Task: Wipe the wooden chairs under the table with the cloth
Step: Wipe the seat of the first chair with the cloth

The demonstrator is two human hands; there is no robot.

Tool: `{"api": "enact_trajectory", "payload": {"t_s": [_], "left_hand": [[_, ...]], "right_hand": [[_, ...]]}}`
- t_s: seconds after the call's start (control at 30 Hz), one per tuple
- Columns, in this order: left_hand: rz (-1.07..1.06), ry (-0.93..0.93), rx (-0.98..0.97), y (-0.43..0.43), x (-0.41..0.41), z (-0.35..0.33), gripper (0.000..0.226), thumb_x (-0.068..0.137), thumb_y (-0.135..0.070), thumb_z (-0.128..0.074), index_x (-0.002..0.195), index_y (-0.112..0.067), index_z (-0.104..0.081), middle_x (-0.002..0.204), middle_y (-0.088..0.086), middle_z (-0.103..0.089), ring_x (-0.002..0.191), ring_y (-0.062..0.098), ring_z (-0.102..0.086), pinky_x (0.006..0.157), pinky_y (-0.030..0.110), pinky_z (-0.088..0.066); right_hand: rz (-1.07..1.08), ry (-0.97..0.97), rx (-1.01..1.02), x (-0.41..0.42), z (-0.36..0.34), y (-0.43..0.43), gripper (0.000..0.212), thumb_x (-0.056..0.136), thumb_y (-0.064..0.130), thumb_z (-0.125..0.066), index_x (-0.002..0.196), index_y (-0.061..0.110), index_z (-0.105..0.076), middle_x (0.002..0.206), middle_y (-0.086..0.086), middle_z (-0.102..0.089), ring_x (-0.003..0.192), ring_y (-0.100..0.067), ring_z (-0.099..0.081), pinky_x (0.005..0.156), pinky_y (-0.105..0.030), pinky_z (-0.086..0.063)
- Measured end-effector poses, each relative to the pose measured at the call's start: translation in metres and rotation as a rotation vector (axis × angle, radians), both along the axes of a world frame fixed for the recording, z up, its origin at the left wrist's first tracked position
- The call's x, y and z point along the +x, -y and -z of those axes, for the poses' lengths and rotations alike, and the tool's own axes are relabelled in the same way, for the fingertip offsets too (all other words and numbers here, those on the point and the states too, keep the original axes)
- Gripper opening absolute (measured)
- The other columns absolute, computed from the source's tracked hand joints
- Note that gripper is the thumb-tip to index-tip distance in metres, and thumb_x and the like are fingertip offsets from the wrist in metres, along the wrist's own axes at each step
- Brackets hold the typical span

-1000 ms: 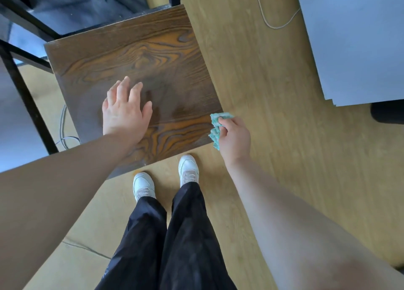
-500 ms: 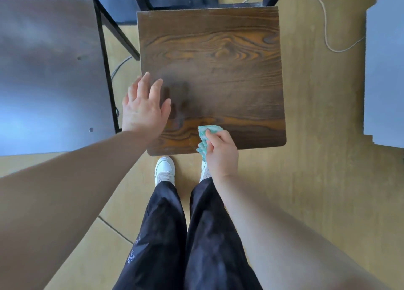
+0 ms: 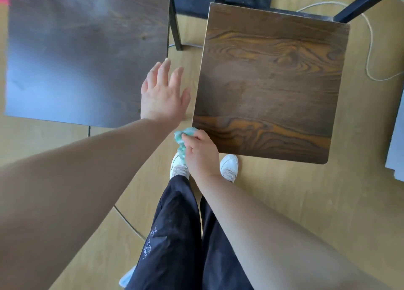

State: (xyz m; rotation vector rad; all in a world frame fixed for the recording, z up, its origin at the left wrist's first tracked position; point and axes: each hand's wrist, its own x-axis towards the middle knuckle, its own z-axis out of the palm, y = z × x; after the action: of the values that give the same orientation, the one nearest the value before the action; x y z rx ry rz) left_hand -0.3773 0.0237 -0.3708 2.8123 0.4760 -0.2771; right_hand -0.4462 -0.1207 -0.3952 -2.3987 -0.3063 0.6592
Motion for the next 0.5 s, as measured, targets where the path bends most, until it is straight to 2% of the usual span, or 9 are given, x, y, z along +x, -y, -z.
{"api": "enact_trajectory", "payload": {"t_s": [0.07,0.13,0.23,0.37,0.43,0.5], "left_hand": [[-0.006,0.004,-0.004,-0.003,0.005,-0.002,0.052,0.101,-0.041,-0.041,0.147,-0.016,-0.039,0.158,0.013,-0.03,0.146,0.034,-0.022,0.114,0.051,-0.027],[-0.017,-0.012,-0.01,-0.004,0.013,-0.003,0.053,0.102,-0.043,-0.038,0.148,-0.017,-0.038,0.159,0.012,-0.029,0.147,0.033,-0.02,0.116,0.05,-0.025],[-0.044,-0.044,-0.016,-0.003,0.028,-0.004,0.054,0.103,-0.045,-0.035,0.15,-0.02,-0.033,0.16,0.01,-0.025,0.149,0.031,-0.016,0.118,0.05,-0.021],[-0.084,-0.036,-0.049,-0.004,0.048,-0.002,0.054,0.102,-0.045,-0.036,0.15,-0.02,-0.034,0.16,0.01,-0.025,0.149,0.03,-0.015,0.117,0.049,-0.022],[-0.087,-0.031,-0.046,-0.007,0.057,0.001,0.054,0.102,-0.045,-0.037,0.149,-0.02,-0.035,0.16,0.009,-0.026,0.148,0.03,-0.016,0.117,0.049,-0.022],[-0.089,-0.035,-0.036,-0.01,0.064,0.003,0.054,0.102,-0.046,-0.035,0.15,-0.021,-0.033,0.16,0.009,-0.025,0.148,0.03,-0.015,0.117,0.049,-0.022]], "right_hand": [[0.073,-0.009,0.059,0.013,-0.011,0.009,0.027,0.091,0.0,-0.056,0.111,0.008,-0.072,0.099,-0.003,-0.058,0.088,-0.017,-0.056,0.076,-0.018,-0.043],[0.144,0.064,0.087,0.037,-0.02,0.024,0.025,0.091,0.002,-0.059,0.111,0.008,-0.073,0.096,-0.001,-0.06,0.085,-0.013,-0.057,0.077,-0.008,-0.038],[0.25,0.18,0.047,0.098,-0.024,0.046,0.023,0.09,0.005,-0.063,0.11,0.007,-0.074,0.099,-0.006,-0.064,0.088,-0.017,-0.062,0.081,-0.012,-0.041],[0.42,0.149,-0.02,0.196,-0.023,0.06,0.026,0.094,0.01,-0.06,0.116,0.013,-0.072,0.105,0.001,-0.057,0.093,-0.012,-0.058,0.083,-0.008,-0.045],[0.455,0.143,-0.05,0.234,-0.018,0.058,0.026,0.097,0.013,-0.058,0.12,0.017,-0.069,0.111,0.004,-0.055,0.097,-0.01,-0.057,0.084,-0.013,-0.048],[0.456,0.129,-0.082,0.258,-0.012,0.05,0.026,0.097,0.016,-0.058,0.121,0.018,-0.068,0.113,0.006,-0.054,0.097,-0.009,-0.056,0.078,-0.015,-0.051]]}}
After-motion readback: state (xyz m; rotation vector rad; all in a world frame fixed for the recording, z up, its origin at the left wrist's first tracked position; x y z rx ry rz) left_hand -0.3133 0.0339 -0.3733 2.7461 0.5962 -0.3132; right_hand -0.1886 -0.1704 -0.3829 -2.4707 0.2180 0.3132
